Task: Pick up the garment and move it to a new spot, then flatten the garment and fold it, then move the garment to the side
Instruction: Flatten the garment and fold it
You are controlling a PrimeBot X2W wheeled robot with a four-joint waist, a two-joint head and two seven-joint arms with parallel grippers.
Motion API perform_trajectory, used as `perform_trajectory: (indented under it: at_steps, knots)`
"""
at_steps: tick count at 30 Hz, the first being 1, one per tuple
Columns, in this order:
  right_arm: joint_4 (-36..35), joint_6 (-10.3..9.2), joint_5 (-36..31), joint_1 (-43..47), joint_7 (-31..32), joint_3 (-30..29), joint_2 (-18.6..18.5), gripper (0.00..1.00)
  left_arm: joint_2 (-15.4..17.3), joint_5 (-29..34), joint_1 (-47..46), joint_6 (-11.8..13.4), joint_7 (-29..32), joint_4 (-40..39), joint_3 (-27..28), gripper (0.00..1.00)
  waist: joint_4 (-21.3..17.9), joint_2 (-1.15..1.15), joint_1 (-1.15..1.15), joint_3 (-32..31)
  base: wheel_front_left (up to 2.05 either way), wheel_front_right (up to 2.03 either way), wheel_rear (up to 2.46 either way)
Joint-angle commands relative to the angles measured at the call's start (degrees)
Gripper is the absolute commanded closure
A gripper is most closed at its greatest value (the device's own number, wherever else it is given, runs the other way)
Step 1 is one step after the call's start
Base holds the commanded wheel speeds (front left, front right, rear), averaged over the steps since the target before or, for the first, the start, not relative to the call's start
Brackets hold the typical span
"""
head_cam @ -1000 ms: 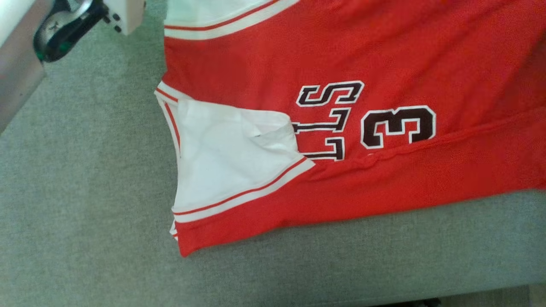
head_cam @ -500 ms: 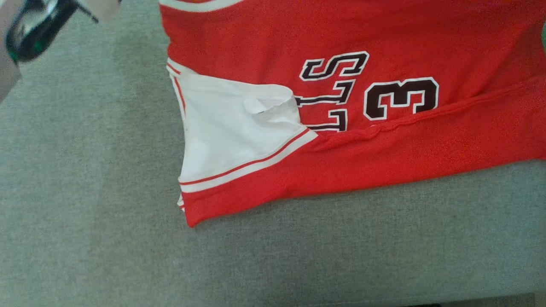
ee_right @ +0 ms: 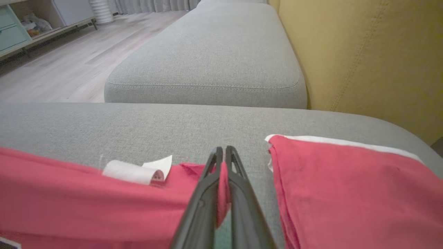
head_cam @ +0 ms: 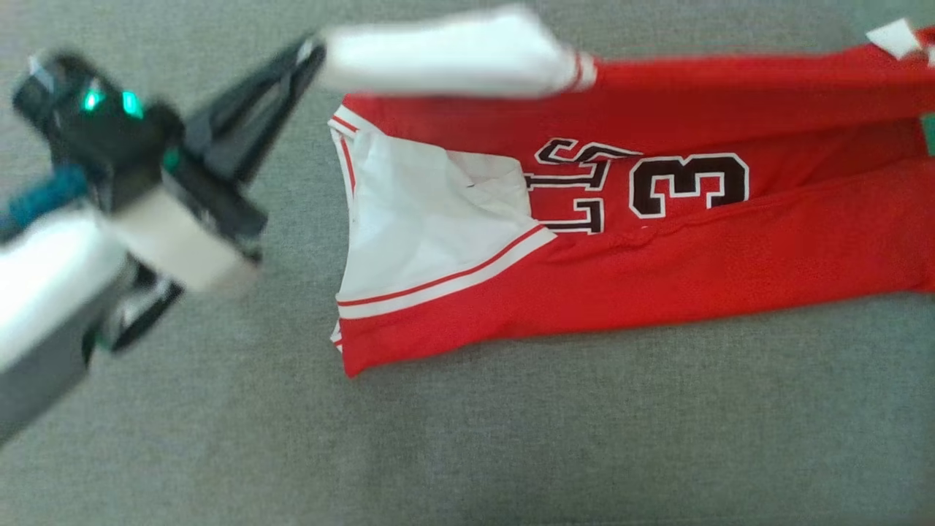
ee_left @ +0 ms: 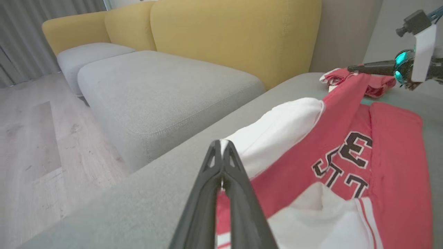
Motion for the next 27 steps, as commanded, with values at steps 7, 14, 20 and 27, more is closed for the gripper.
perform_trajectory:
  at_steps: [7,14,20,27]
  knots:
    - [-4.2,-0.04,-5.9,10.1,-1.9,-7.2,2.2,1.00,6.6,1.7,7.8,7.0,-1.7,-7.8,2.1,1.00,0.0,0.00,0.01,-2.4,0.00,0.00,0.00]
    - [-7.0,-0.04,-10.9,16.8,0.6,-13.5,8.6,1.00,4.8,2.7,15.3,10.2,-2.1,-10.2,1.6,1.00,0.2,0.00,0.01,-2.8,0.00,0.00,0.00]
    - [-6.9,-0.04,-14.9,19.2,1.1,-18.3,13.8,0.00,-1.0,3.8,19.9,12.7,-2.6,-7.2,2.8,0.00,0.4,0.00,0.01,-2.6,0.00,0.00,0.00]
    - [-8.4,-0.04,-18.1,25.4,-2.4,-25.2,20.6,0.00,-11.3,11.1,31.4,21.5,-2.7,-7.0,16.7,0.00,0.6,0.00,0.01,-5.3,0.00,0.00,0.00]
